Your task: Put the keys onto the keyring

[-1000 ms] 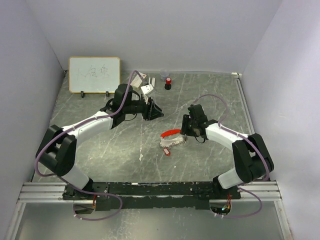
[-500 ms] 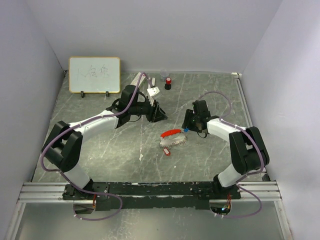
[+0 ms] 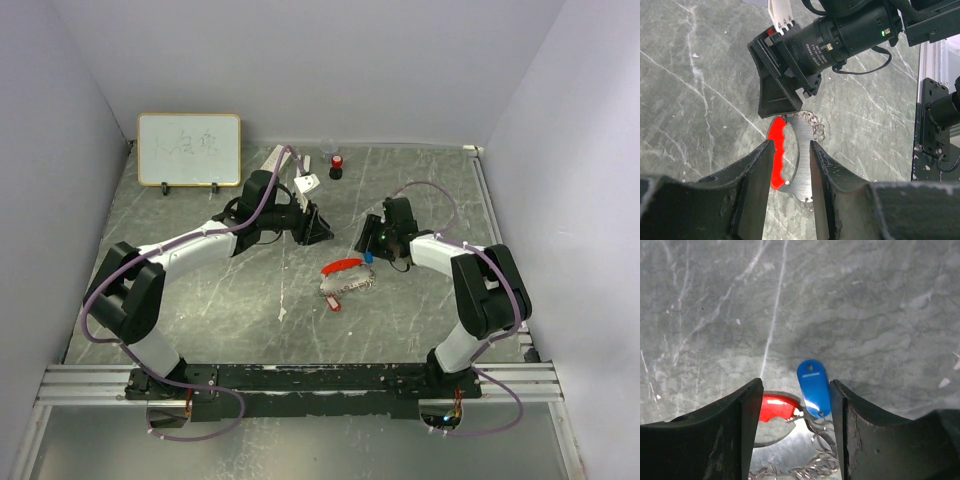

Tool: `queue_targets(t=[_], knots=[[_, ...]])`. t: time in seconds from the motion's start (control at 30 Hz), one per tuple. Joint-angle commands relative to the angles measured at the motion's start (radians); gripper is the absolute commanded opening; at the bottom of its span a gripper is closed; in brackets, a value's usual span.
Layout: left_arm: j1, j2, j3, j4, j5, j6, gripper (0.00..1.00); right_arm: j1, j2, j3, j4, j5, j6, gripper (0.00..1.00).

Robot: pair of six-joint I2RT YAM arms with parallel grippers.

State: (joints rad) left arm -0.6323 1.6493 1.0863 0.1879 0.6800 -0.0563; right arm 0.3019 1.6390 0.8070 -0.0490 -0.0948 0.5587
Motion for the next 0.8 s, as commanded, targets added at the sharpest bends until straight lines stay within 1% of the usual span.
queue_targets(t=[0.0,0.17,0.37,0.5,0.6,0.77], knots=[[-0.007,0.000,0.034,-0.010,-0.013,0.016,0.45,-0.006,0.054,0.023,0.041,-0.044,0.021,0.56],[-0.007,0.012,0.025,-0.013,-0.013,0.014,0.45,-0.005,0.074,0.055,0.062,-0.057,0.032,0.56],[-0.012,0.030,0.003,0.031,-0.013,-0.013,0.45,-0.010,0.018,0.063,0.010,0.025,-0.006,0.56],[-0.047,0.076,0.029,0.022,-0.049,-0.015,0.46,-0.037,-0.040,0.030,0.004,0.035,-0.014,0.56],[-0.072,0.115,0.058,0.003,-0.069,-0.028,0.45,-0.042,-0.057,0.028,-0.026,0.050,-0.055,0.56],[-0.076,0.110,0.036,0.063,-0.127,-0.082,0.46,-0.036,-0.068,0.043,-0.069,0.069,-0.134,0.55]])
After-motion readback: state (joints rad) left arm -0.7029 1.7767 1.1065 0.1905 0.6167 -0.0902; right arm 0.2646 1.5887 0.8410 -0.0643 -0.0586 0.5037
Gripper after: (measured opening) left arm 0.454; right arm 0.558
